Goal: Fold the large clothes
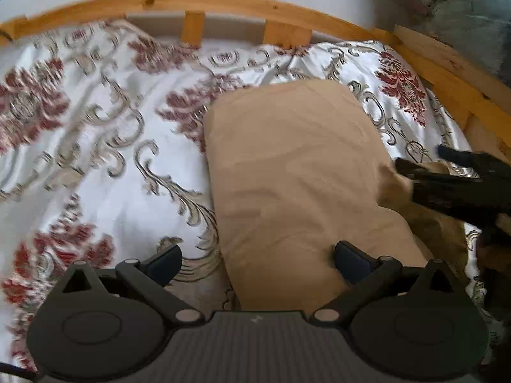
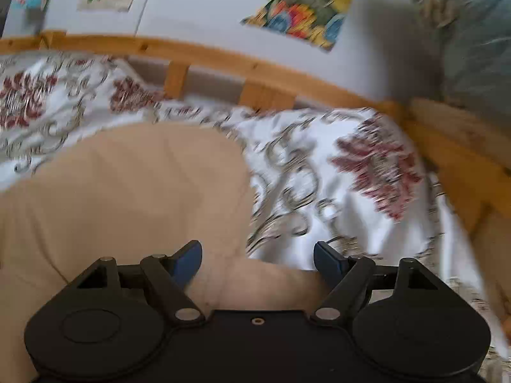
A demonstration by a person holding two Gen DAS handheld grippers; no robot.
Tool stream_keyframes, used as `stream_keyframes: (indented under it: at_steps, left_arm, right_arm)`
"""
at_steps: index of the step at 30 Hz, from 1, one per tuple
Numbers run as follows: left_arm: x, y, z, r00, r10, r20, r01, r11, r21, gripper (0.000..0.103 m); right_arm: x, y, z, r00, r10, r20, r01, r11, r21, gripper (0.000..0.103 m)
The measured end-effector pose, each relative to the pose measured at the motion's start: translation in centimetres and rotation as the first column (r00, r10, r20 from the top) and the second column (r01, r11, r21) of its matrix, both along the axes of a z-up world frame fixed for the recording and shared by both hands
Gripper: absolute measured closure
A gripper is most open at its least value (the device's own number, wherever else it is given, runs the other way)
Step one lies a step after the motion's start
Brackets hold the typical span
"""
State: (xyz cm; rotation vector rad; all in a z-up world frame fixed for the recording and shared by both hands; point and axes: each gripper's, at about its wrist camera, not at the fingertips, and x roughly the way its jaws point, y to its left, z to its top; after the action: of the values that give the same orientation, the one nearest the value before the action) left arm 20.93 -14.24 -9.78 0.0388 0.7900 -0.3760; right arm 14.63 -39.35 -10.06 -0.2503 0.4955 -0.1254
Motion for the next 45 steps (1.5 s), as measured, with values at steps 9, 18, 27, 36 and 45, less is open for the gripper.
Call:
stream_keyframes:
  at_steps: [9,18,27,36,45]
  left_arm:
    - [-2.7,-0.2,2.1,0.999,0.012,0.04,-0.014,0.998,0.056,0.001]
    - [-3.3,0.8,2.5,0.999,0.026,-0.03,-0.026,0.999,0.025,0.001]
    - [-3.5,0.6,2.4,1.0,0.001,-0.029,0.0,0.999,0.032,0.0]
    - [-1.3,2.6,1.7,0.99,-0.051,-0.135,0.039,0.995,-0.091,0.001]
    - [5.7,4.4,0.4,0.982,-0.058,-0.179,0.004,0.958,-0.288,0.001]
  right_arm:
    - [-4.7,-2.1,2.2,0.991,-0.108,-0.081,0.122,0.97,0.211,0.007]
    - [-6.8,-4.7,0.0,0.947,-0.151,-0.284,0.291,0.777,0.558,0.005]
    - [-5.4,-3.8,-1.7,0.953,-0.087,-0.29,0.245,0.786,0.568,0.001]
    - [-5.3,-3.2,-2.8,0.958,-0.088,-0.272,0.23,0.802,0.551,0.001]
    - [-5.5,-4.3,-2.7,0.974,-0.109,-0.199,0.216,0.713,0.667,0.01]
